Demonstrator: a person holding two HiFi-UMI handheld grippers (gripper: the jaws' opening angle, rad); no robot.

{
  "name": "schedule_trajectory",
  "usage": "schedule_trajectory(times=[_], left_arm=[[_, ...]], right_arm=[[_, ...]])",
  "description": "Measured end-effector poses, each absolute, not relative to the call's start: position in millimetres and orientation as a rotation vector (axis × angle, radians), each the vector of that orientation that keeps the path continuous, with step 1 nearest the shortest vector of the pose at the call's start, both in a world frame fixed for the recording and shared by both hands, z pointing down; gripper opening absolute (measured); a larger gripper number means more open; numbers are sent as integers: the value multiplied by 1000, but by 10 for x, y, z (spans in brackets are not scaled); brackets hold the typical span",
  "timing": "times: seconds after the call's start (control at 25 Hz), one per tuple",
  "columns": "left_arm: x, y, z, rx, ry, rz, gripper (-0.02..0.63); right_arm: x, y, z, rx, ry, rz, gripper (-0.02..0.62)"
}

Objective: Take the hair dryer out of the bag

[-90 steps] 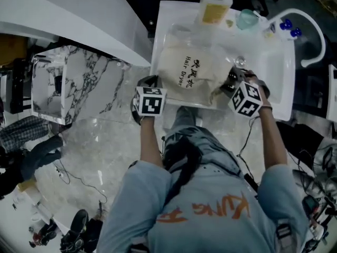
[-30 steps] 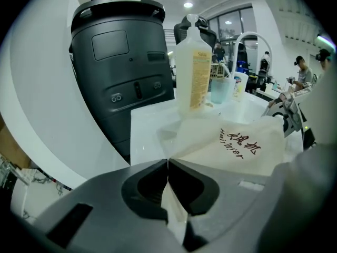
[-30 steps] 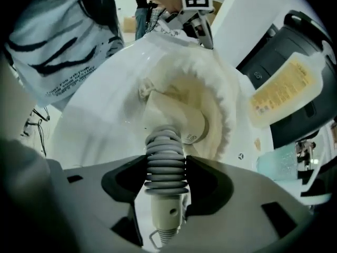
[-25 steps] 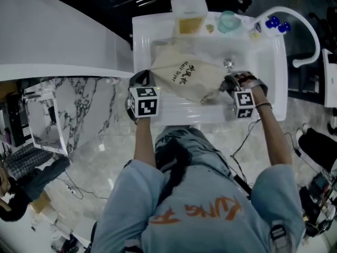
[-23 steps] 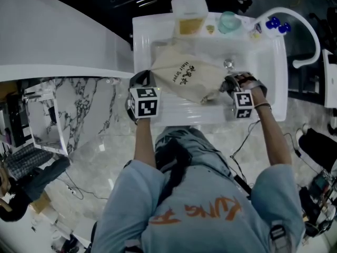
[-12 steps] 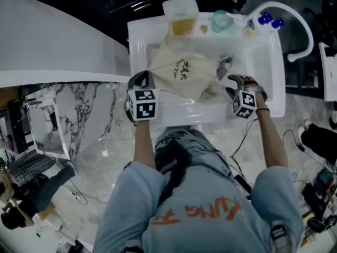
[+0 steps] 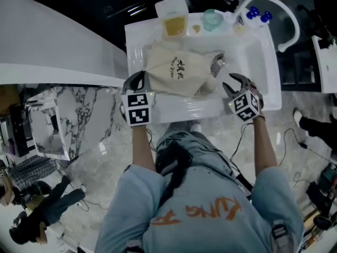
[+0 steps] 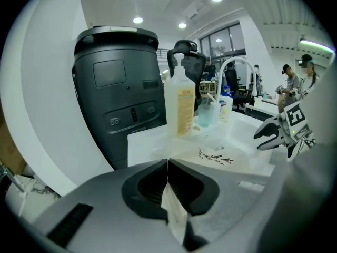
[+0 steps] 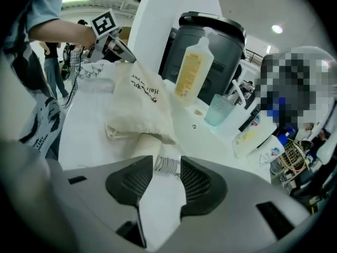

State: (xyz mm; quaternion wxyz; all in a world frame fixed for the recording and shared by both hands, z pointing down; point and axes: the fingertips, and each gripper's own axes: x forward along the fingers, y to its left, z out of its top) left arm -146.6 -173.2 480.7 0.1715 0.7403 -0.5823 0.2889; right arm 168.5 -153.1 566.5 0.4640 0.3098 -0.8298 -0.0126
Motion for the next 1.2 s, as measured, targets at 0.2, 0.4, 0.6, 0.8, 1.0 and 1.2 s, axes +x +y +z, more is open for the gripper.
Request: schedule_trajectory(times=[0.2,0.4,0.6,0.8,1.0,1.2], left_arm=[[-1707,-1546,4558,2063,-1767,748,6],[-1990,-1303,4542,1982,-1816,736,6],[-2197,-960,4862,1861,-1828,740,6],[-2164,-728,5030,1851,-1786,734,9],[-2211,-658,4767,1854,-1879,710,11],[-1999,-745,4292,1959,-1928,496,11]], right_arm=[[1671,-1354,5546,790,-2072,-29,153],[1566,-1240,5447,823,-2124,-15,147],[1426,-1148,5235,863,-2179,-12,140],[1391,-1121,4988,938,-2227,-7,137],[1438,-1078,4662,1044,-2296,18,133],[1455,-1081,4272,1162,-2388,29,110]])
